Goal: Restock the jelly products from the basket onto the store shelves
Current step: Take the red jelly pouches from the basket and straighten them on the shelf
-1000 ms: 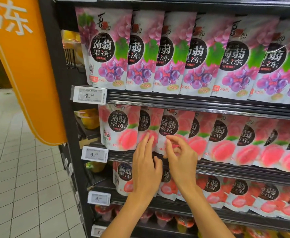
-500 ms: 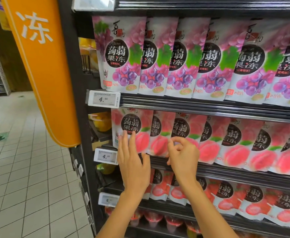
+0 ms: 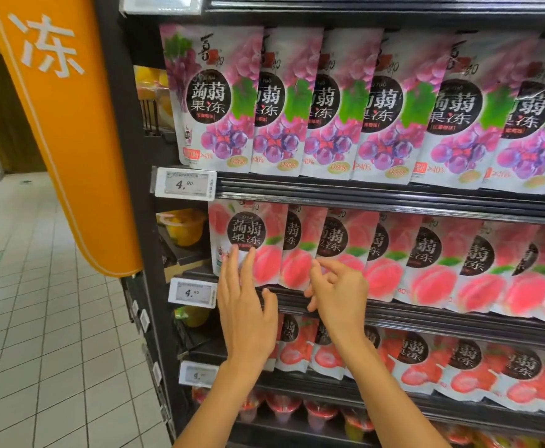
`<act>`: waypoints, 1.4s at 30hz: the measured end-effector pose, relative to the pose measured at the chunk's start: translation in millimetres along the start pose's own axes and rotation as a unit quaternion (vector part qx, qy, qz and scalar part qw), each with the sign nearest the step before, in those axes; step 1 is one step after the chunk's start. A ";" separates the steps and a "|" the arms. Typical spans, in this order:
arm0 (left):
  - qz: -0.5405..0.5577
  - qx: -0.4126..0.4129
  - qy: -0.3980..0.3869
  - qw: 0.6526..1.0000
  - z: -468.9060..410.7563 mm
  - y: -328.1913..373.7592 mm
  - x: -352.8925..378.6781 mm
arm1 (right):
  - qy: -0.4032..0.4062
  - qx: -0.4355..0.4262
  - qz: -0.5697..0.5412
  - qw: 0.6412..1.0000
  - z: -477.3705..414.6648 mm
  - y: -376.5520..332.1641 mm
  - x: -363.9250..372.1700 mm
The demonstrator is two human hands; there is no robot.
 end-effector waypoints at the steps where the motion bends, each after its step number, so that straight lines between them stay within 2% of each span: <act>1: -0.001 0.000 -0.002 1.000 0.2 0.5 0.6 | -0.002 -0.002 0.003 1.000 0.8 -0.9 1.1; 15: 0.008 -0.031 -0.020 0.999 -3.2 -4.7 -4.9 | 0.042 0.013 0.138 0.990 -6.8 15.2 -17.2; 24: 0.038 -0.035 -0.011 0.999 0.8 2.4 -0.5 | 0.062 0.017 0.138 0.988 -9.8 17.7 -23.9; 32: 0.032 -0.035 -0.016 0.999 6.4 10.4 4.4 | 0.043 0.033 0.125 0.991 -3.2 18.8 -24.9; 42: 0.065 -0.041 -0.005 0.997 12.4 12.4 1.1 | 0.054 0.031 0.136 0.989 4.6 21.2 -32.2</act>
Point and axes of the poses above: each hand's wrist, its own z-axis away from the middle knuckle, its own x-axis out of the palm, y = z × x, the point moved 9 cm from there along -z, towards the middle knuckle, and after that the axes turned 15 degrees about y, right-handed, at the moved point
